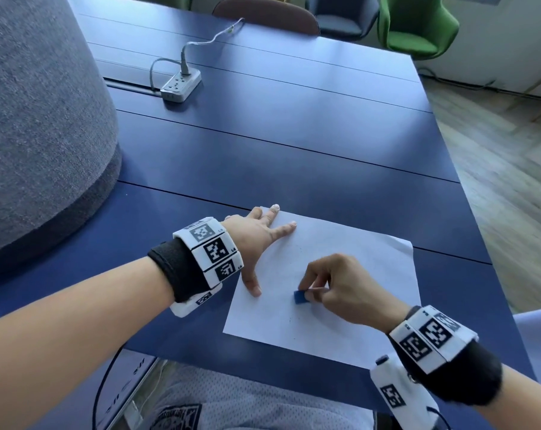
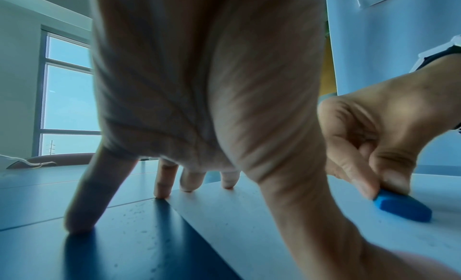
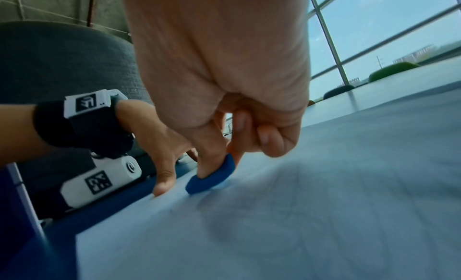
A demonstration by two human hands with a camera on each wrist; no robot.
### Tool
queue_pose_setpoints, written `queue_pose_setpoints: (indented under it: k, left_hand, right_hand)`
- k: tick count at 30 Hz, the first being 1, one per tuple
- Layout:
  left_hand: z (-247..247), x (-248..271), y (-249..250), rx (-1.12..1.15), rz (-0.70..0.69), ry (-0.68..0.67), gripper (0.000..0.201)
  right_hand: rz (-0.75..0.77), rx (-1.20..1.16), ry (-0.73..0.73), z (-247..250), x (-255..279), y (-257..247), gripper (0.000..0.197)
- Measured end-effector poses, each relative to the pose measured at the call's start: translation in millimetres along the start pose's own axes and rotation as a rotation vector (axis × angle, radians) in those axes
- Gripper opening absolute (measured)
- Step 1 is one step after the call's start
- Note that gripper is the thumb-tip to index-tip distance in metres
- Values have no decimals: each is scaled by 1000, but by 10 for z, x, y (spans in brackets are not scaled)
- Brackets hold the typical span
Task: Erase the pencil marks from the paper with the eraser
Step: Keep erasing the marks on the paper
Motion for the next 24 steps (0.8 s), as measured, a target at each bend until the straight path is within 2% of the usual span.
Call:
queue_pose_setpoints:
  k: [4,5,8,9,12,13,18,21,24]
  left_hand:
    - [-10,-3,-3,0,1,-3,144]
    - [-8,-4,-2,-1,0,-5,144]
    - [-7,-9,1,0,-1,-7,143]
    - [-9,-7,5,2,1,-5,143]
    - [-19,-3,13,-1,3,0,143]
    - [-19,-4,11,-5,3,2,143]
    - [-24,6,11,3,-9,9,141]
    - [-23,9,7,8,-9,19,140]
    - [-21,9,2,18,-1,19,142]
  right_hand:
    - [-69,37,-271,-83,141,14,19]
    - [-67,39,-256,-75,123,13,19]
    - [-45,-4,-24,2,18,24,17]
    - [-46,-17,-11,4,22,36,17]
    - [-104,-8,-170,-39,108,70,17]
    - [-122,-15,-182,-34,103,68,18]
    - [-92,-112,118,139,-363,69,18]
    - [-92,-158,170,255,-644,42,16]
    - [-93,-142,178,369,-686,54,10]
Point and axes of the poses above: each hand's wrist, its own x-axis away from the middle knuckle, its own z-axis out of the back of the hand, y = z × x, the point moved 4 cm from there along -x, towards the middle knuckle, and after that the axes turned 13 degrees about -x, right-handed, at the moved point
